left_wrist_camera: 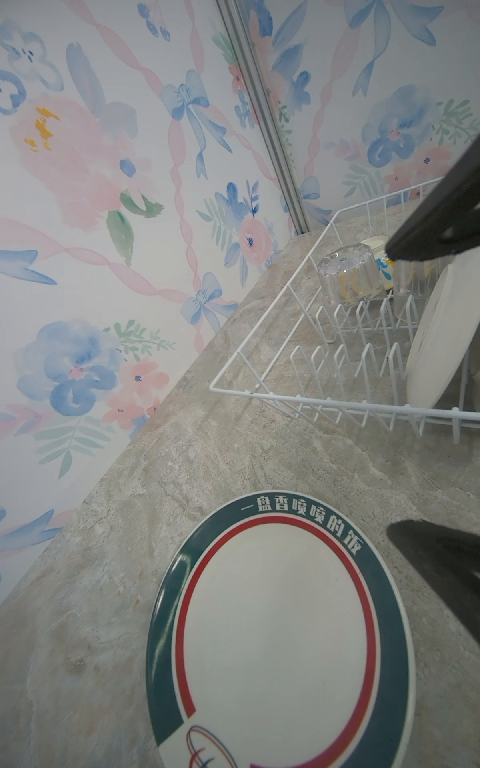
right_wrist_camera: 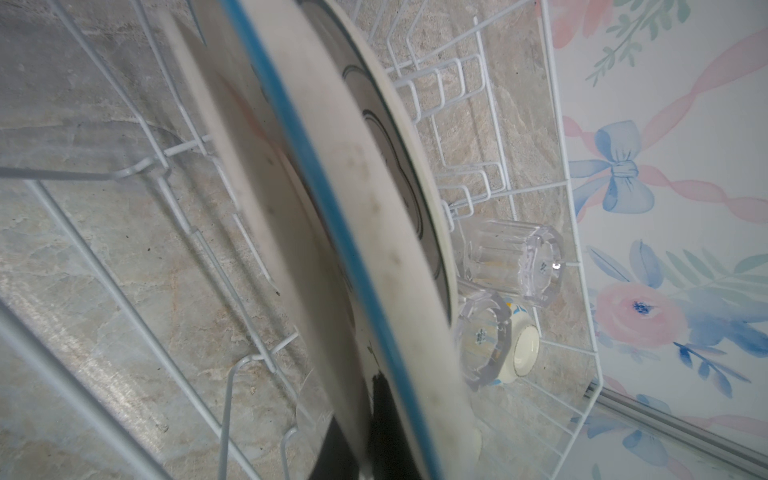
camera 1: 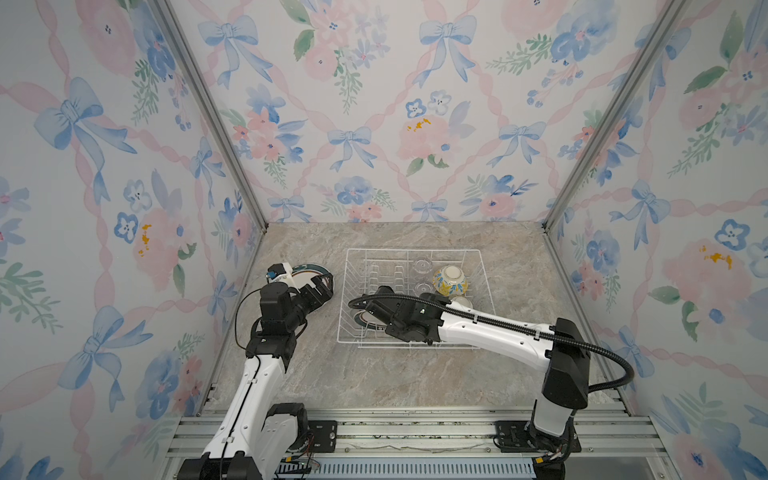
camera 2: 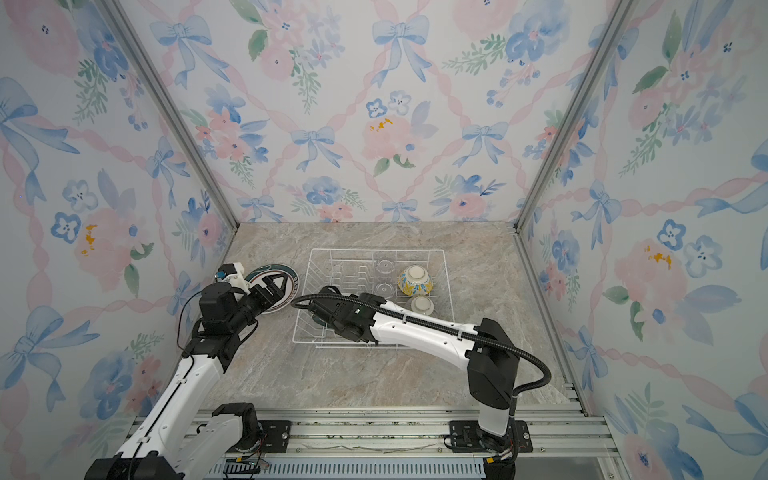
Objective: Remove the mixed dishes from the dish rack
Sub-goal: 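Lift the second rimmed plate up out of the rack with the right gripper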
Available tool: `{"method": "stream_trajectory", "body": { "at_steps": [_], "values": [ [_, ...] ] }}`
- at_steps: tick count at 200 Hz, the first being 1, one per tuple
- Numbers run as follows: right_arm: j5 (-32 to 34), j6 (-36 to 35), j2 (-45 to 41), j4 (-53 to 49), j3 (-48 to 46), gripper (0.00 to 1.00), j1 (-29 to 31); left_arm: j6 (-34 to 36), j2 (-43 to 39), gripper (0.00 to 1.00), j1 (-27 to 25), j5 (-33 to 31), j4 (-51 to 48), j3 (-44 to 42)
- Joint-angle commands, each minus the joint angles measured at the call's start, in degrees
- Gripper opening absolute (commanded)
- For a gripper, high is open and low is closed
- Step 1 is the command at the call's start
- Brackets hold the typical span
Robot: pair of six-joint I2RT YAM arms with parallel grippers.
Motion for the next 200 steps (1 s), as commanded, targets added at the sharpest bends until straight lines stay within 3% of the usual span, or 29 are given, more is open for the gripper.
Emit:
{"method": "stream_trajectory", "body": {
  "at_steps": [1, 200],
  "values": [
    [-2.66, 3.6, -4.28, 4.43, 0.45, 0.01, 1.32, -0.21, -0.38, 0.98, -0.16, -0.47, 0.47, -0.43],
    [-0.9, 6.97, -15.47, 10.85, -2.34, 0.0, 0.21, 0.06, -0.55, 0.98, -0.15, -0.81, 0.54, -0.23]
  ]
}}
